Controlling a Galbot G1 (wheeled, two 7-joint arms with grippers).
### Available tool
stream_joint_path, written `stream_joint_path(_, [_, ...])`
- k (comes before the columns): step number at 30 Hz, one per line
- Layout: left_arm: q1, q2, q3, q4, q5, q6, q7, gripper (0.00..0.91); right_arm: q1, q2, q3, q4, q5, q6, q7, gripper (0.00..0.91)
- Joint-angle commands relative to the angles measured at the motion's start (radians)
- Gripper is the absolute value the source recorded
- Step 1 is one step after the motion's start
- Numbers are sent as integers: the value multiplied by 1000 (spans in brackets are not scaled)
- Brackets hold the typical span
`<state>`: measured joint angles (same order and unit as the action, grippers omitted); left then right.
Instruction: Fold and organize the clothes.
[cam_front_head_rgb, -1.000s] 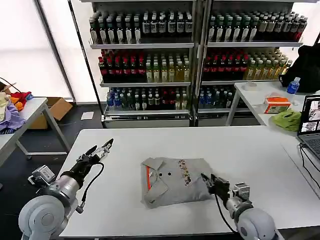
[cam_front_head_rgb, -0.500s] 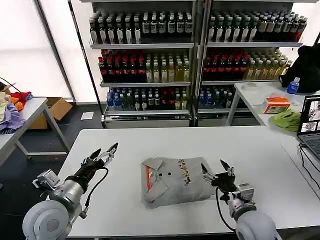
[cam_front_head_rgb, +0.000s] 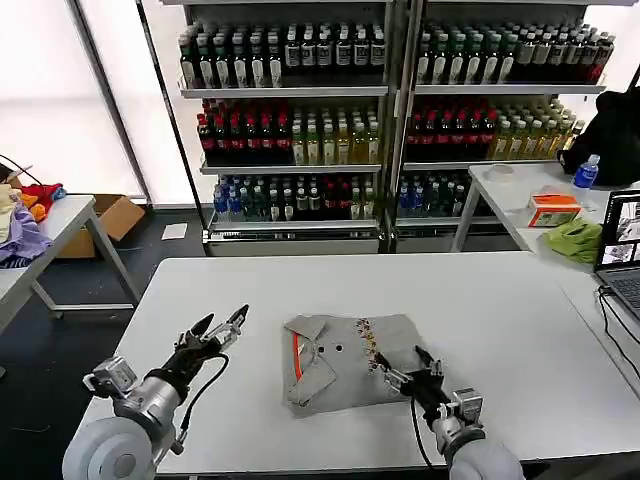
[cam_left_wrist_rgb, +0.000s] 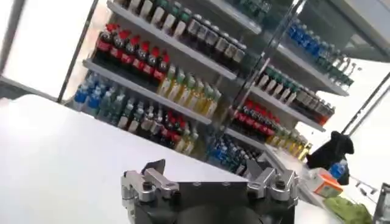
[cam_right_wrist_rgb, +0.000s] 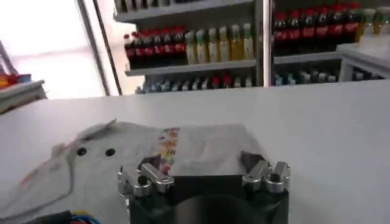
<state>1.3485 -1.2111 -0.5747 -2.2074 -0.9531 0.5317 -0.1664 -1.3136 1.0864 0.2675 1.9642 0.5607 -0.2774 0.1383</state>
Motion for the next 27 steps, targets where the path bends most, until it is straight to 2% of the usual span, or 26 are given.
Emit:
stream_joint_path(1, [28, -34, 10, -34, 68, -3, 27, 907, -19, 9, 95, 124, 27, 112, -60, 907])
stream_joint_path(3, [35, -33, 1, -46, 58, 6, 20, 907, -87, -9, 222, 184, 37, 146, -106, 907])
stream_joint_path(6, [66, -31, -2, -56, 121, -18, 43, 907, -162, -29, 373, 161, -13, 271, -170, 907])
stream_joint_path(8, [107, -39, -5, -54, 225, -67, 94, 907, -192, -24, 427, 136, -10, 303, -179, 907])
stream_joint_path(10, [172, -56, -14, -32, 402, -149, 183, 907, -229, -5, 503, 100, -34, 327, -214, 907])
stream_joint_path(12, [203, -73, -34, -38, 389, -140, 226, 907, -249, 13, 540, 97, -12, 320, -209, 907])
stream_joint_path(13, [217, -96, -47, -57, 400, -138, 255, 907, -254, 17, 545, 99, -8, 318, -214, 907])
stream_joint_path(14, [227, -105, -53, -59, 434, -148, 273, 907, -282, 22, 566, 111, 4, 285, -231, 907])
stream_joint_path(15, [236, -118, -55, -59, 524, -168, 305, 907, -301, 23, 569, 114, 2, 268, -243, 907])
stream_joint_path(16, [247, -142, -64, -50, 613, -224, 345, 907, -309, 30, 568, 111, -3, 273, -250, 907])
stream_joint_path(20, [275, -180, -89, -36, 633, -256, 400, 907, -324, 65, 515, 79, -66, 299, -263, 907])
stream_joint_path(22, [269, -187, -105, -24, 652, -304, 407, 907, -324, 72, 472, 73, -121, 328, -288, 907])
stream_joint_path(26, [267, -187, -134, -30, 624, -302, 413, 907, -333, 62, 453, 75, -126, 324, -298, 907])
stream_joint_path(27, [267, -186, -136, -33, 623, -284, 406, 907, -345, 54, 451, 74, -118, 325, -281, 907])
